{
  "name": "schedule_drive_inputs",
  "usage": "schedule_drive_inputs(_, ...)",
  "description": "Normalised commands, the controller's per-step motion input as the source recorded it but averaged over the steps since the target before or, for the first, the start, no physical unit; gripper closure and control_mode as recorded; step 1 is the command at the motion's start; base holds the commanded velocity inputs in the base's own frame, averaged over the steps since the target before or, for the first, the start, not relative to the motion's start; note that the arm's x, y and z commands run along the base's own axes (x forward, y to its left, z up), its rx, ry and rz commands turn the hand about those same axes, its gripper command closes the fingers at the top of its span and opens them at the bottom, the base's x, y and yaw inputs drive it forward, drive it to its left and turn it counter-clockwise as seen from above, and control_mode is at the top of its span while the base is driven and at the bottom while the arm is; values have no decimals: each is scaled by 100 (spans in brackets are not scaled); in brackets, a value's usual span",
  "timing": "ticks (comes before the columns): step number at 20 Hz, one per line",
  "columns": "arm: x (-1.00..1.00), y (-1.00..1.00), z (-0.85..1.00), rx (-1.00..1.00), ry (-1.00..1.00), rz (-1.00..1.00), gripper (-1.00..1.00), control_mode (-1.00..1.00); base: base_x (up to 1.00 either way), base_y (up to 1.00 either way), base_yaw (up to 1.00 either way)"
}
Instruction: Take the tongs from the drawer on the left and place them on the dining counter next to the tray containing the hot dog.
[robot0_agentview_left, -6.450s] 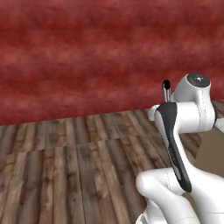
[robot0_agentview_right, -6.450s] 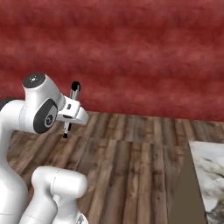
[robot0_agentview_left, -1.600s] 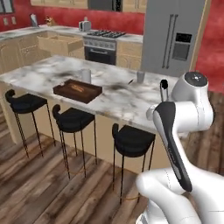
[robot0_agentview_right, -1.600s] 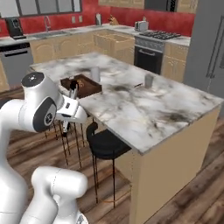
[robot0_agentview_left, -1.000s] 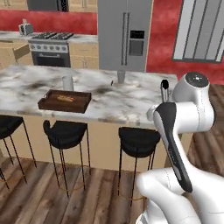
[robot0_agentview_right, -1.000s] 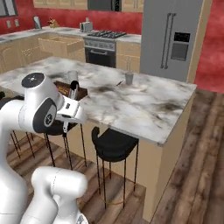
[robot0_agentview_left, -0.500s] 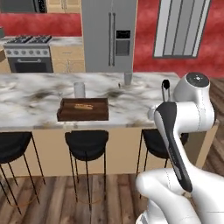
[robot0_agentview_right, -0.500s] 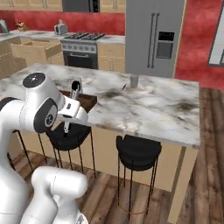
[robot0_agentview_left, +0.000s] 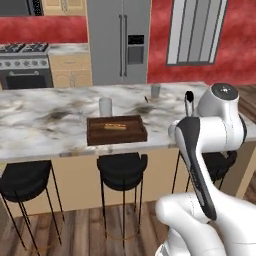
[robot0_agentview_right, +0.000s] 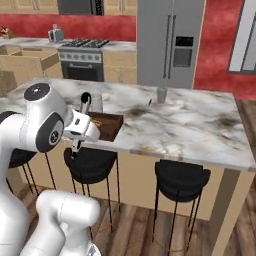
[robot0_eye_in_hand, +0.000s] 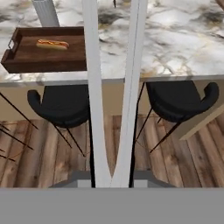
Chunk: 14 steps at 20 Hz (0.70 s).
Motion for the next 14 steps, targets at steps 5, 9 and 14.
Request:
schedule_drive_inputs(5, 0, 0, 0, 0, 0, 0, 100, 100, 60, 0, -17)
schedule_drive_inputs(9, 0, 0, 0, 0, 0, 0, 100, 100, 63, 1, -15)
schedule_drive_inputs(14, 0, 0, 0, 0, 0, 0, 100, 100, 60, 17, -16)
